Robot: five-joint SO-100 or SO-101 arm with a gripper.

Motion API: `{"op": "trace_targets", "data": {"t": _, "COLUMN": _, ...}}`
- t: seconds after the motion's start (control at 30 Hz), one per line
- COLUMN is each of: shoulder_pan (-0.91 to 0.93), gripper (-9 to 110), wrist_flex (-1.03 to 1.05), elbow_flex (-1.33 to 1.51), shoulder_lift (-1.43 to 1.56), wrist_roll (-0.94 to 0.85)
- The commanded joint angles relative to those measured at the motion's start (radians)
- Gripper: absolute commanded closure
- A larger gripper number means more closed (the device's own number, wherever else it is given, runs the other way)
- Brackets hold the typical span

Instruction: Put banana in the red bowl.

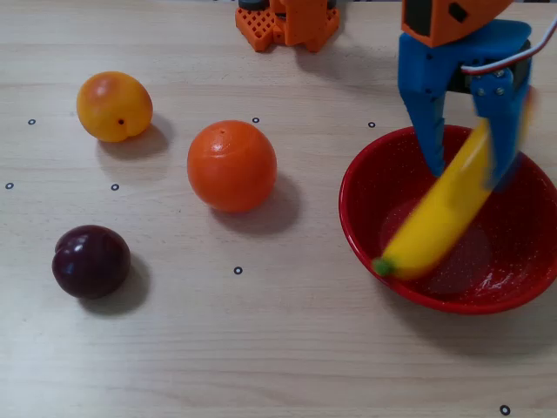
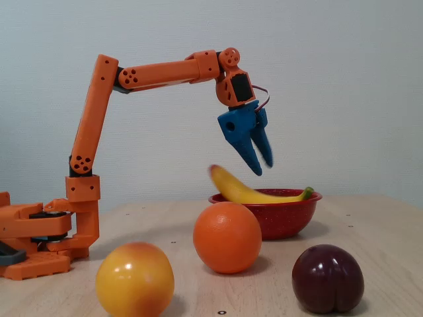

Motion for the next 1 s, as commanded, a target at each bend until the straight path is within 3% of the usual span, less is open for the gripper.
{"op": "trace_targets", "data": {"t": 0.0, "shoulder_pan": 0.031, "gripper": 102, "wrist_flex": -0.003, "elbow_flex": -0.097, "shoulder_lift": 0.121, "wrist_roll": -0.011}}
{"op": "trace_targets", "data": {"t": 0.43, "shoulder_pan": 0.133, "gripper": 102, "wrist_flex": -0.008, "elbow_flex": 0.044, "shoulder_lift": 0.313, "wrist_roll": 0.038}}
{"op": "trace_targets", "data": {"t": 0.97, "shoulder_pan": 0.256, "gripper": 102, "wrist_flex": -0.066, "elbow_flex": 0.580, "shoulder_lift": 0.765, "wrist_roll": 0.150}}
